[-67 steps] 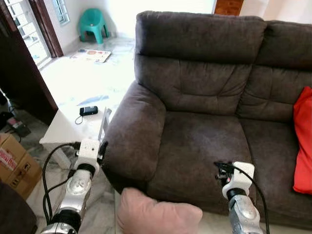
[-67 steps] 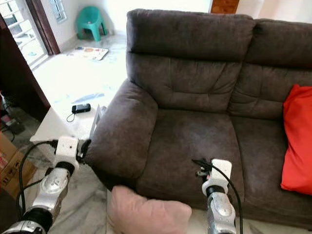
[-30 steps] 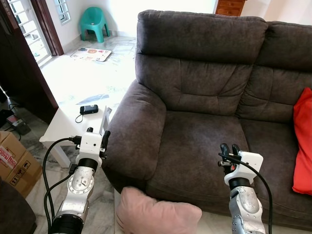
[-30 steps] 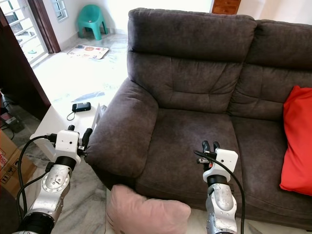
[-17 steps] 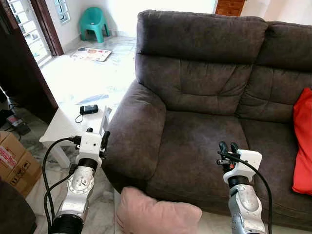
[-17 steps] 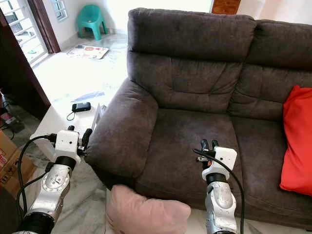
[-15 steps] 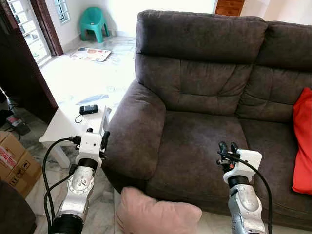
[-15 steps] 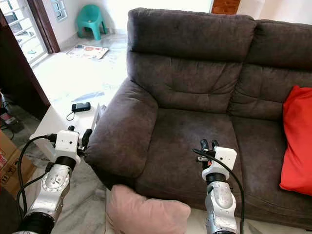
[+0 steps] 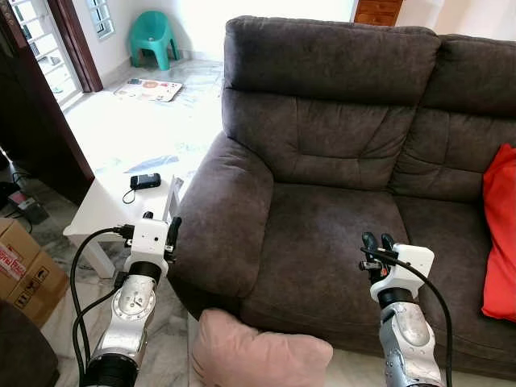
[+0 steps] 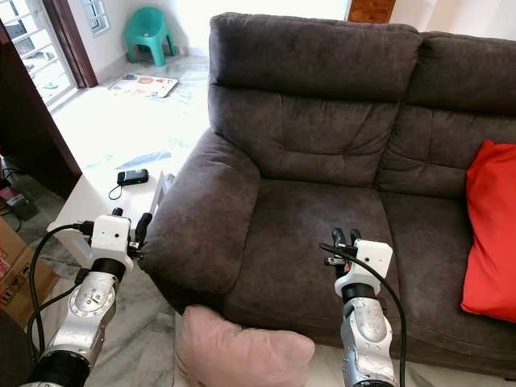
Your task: Move the pillow to the sofa from floor
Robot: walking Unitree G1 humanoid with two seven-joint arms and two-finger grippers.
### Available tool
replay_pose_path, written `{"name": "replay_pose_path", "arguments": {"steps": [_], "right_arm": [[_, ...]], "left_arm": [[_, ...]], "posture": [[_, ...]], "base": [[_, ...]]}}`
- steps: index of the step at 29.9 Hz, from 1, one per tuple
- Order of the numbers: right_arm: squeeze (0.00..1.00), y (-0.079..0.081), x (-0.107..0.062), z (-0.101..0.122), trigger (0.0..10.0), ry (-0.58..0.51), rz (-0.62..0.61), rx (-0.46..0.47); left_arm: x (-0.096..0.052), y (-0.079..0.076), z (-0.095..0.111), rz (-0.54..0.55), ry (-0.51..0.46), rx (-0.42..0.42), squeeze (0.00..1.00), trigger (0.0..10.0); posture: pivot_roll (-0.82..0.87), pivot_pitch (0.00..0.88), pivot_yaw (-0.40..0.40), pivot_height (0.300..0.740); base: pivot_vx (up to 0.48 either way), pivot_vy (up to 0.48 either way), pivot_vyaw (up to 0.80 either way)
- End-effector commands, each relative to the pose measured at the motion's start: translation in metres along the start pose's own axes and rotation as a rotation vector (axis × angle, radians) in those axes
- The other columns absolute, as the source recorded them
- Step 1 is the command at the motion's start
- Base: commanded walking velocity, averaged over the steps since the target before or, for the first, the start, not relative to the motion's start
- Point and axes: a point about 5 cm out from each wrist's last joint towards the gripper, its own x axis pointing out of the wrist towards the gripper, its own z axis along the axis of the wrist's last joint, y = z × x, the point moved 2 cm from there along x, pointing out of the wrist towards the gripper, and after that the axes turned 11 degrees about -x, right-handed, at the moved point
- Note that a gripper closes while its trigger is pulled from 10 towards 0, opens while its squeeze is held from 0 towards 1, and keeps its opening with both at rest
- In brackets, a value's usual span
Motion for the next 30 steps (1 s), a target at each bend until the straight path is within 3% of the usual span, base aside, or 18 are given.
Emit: {"name": "replay_pose_path", "arguments": {"steps": [1,7,30], "right_arm": [[0.00,-0.0008,0.0010,0.0042,10.0,-0.010,0.004,-0.003],[0.00,-0.0003,0.0009,0.0044,10.0,-0.008,0.008,-0.003],[0.00,0.0015,0.0001,0.0056,10.0,-0.013,0.028,-0.011]], "left_arm": [[0.0010,-0.0018,0.0036,0.005,-0.009,-0.010,0.00,10.0],[0.0011,-0.0017,0.0038,0.007,-0.010,-0.011,0.00,10.0],[0.0015,-0.0039,0.0034,0.008,-0.003,-0.019,0.00,10.0]], "posture": [[0.04,0.000,-0.051,0.693],[0.04,0.000,-0.052,0.663],[0.04,0.000,-0.059,0.663]], "base": [[0.000,0.000,0.00],[0.000,0.000,0.00],[0.000,0.000,0.00]]}}
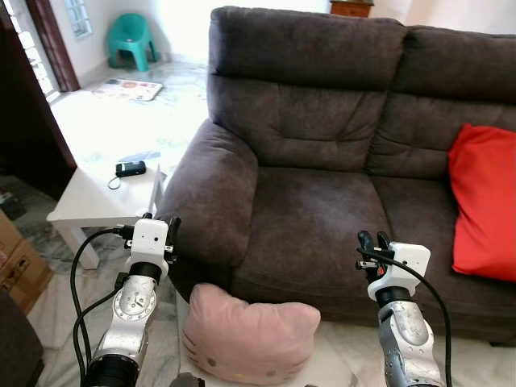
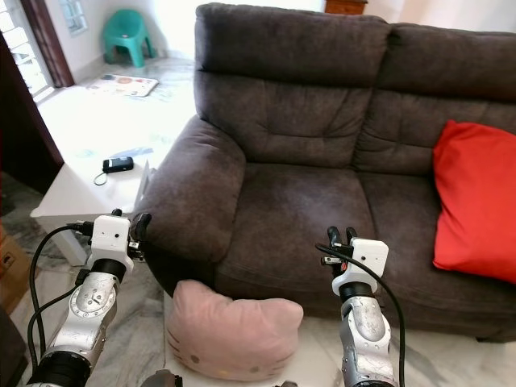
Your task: Move the pillow to the sofa from floor
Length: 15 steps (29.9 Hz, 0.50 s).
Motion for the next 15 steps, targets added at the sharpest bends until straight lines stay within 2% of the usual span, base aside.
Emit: {"name": "replay_pose_path", "arguments": {"steps": [1,15], "right_arm": [[0.00,-0.0015,0.0003,0.0032,10.0,-0.008,0.001,-0.001],[0.00,0.0004,0.0012,0.0041,10.0,-0.006,0.016,-0.001]], "left_arm": [[0.0026,-0.0040,0.0053,-0.009,-0.015,-0.013,0.00,10.0],[0.0031,-0.0048,0.0059,-0.016,-0.014,-0.012,0.00,10.0]], "posture": [[0.04,0.000,-0.059,0.663],[0.04,0.000,-0.055,0.663]], "base": [[0.000,0.000,0.00],[0.000,0.000,0.00]]}}
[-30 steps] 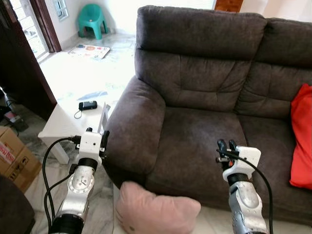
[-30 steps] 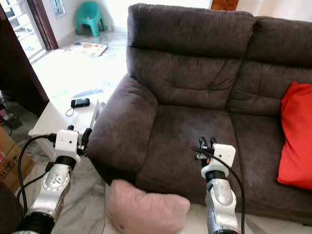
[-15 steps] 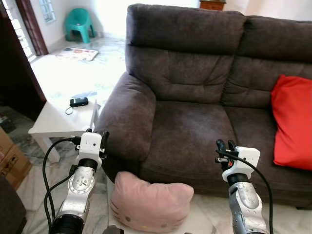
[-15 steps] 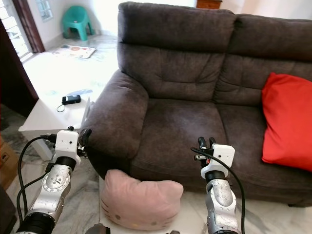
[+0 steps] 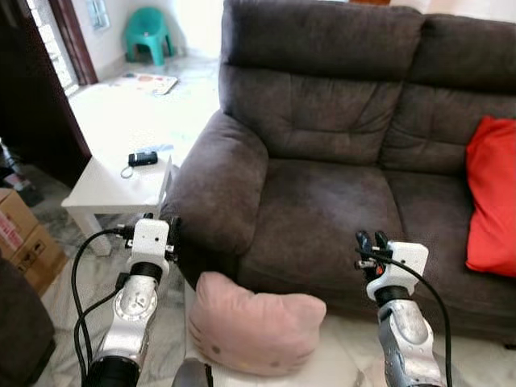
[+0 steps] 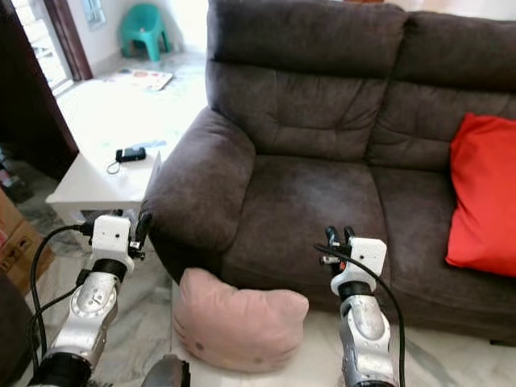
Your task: Move the pillow to the sofa from floor
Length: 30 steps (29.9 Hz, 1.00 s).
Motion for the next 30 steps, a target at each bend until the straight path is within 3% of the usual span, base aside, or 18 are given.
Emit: {"name": "replay_pose_path", "arguments": {"steps": [1,30], "right_arm": [[0.00,-0.0009,0.0008,0.0027,10.0,-0.004,0.001,0.004],[0.00,0.0035,-0.0001,0.0019,10.0,0.006,0.020,0.008]], "left_arm": [[0.0027,-0.0026,0.0025,-0.011,0.000,-0.008,0.00,10.0],[0.0012,-0.0043,0.0016,-0.015,0.005,-0.018,0.00,10.0]], "posture": [[0.04,0.000,-0.055,0.663],[0.04,0.000,-0.061,0.649]], "base": [[0.000,0.000,0.00],[0.000,0.000,0.00]]}}
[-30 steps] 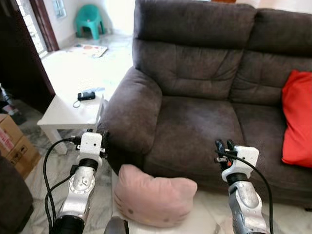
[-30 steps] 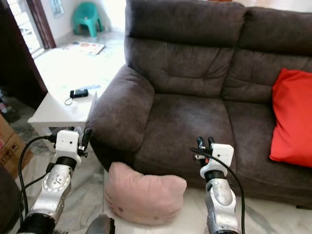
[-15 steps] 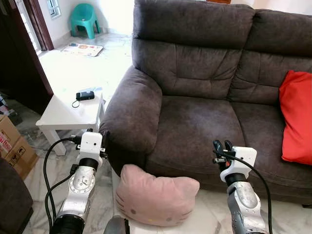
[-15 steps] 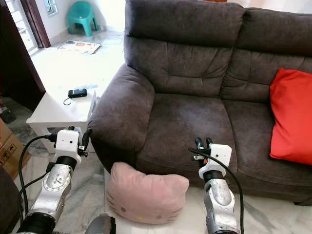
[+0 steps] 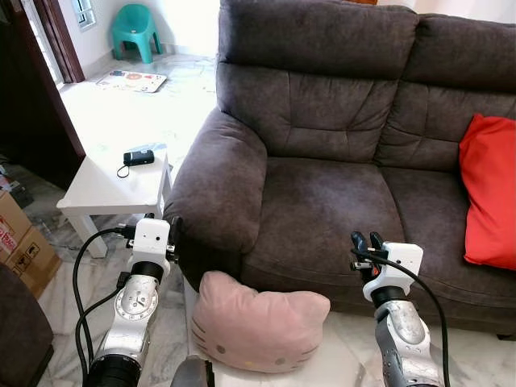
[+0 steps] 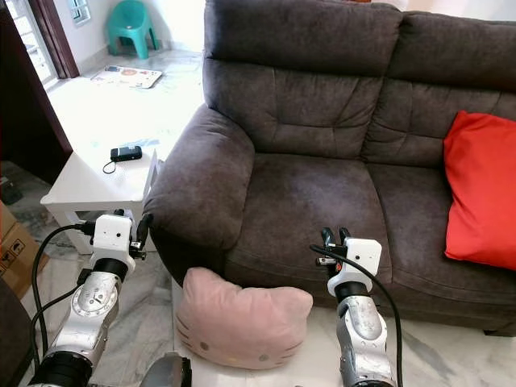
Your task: Move the pillow to the sofa from floor
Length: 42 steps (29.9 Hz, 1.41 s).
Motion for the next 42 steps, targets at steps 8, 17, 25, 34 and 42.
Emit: {"name": "replay_pose_path", "arguments": {"steps": [8,17,25,34,42], "right_arm": [[0.00,-0.0010,0.0003,0.0046,10.0,-0.015,-0.001,0.007],[0.00,-0.0017,-0.0013,0.0043,10.0,-0.020,-0.003,-0.002],[0.00,-0.0013,-0.0012,0.0043,10.0,-0.019,0.001,0.004],[0.00,0.0004,-0.0015,0.0047,10.0,-0.021,0.011,0.000],[0.00,0.0064,-0.0027,0.0061,10.0,-0.033,0.058,-0.043]], "left_arm": [[0.0005,-0.0035,0.0025,-0.015,-0.006,-0.013,0.00,10.0],[0.0001,-0.0041,0.0018,-0.017,-0.002,-0.014,0.00,10.0],[0.0000,-0.0062,0.0015,-0.028,0.000,-0.021,0.00,10.0],[-0.0004,-0.0065,0.0010,-0.032,0.006,-0.023,0.00,10.0],[-0.0003,-0.0063,0.0000,-0.033,0.013,-0.027,0.00,10.0]], "posture": [[0.04,0.000,-0.061,0.619],[0.04,0.000,-0.062,0.614],[0.04,0.000,-0.062,0.614],[0.04,0.000,-0.060,0.614],[0.04,0.000,-0.060,0.614]], "base": [[0.000,0.000,0.00],[0.000,0.000,0.00],[0.000,0.000,0.00],[0.000,0.000,0.00],[0.000,0.000,0.26]]}}
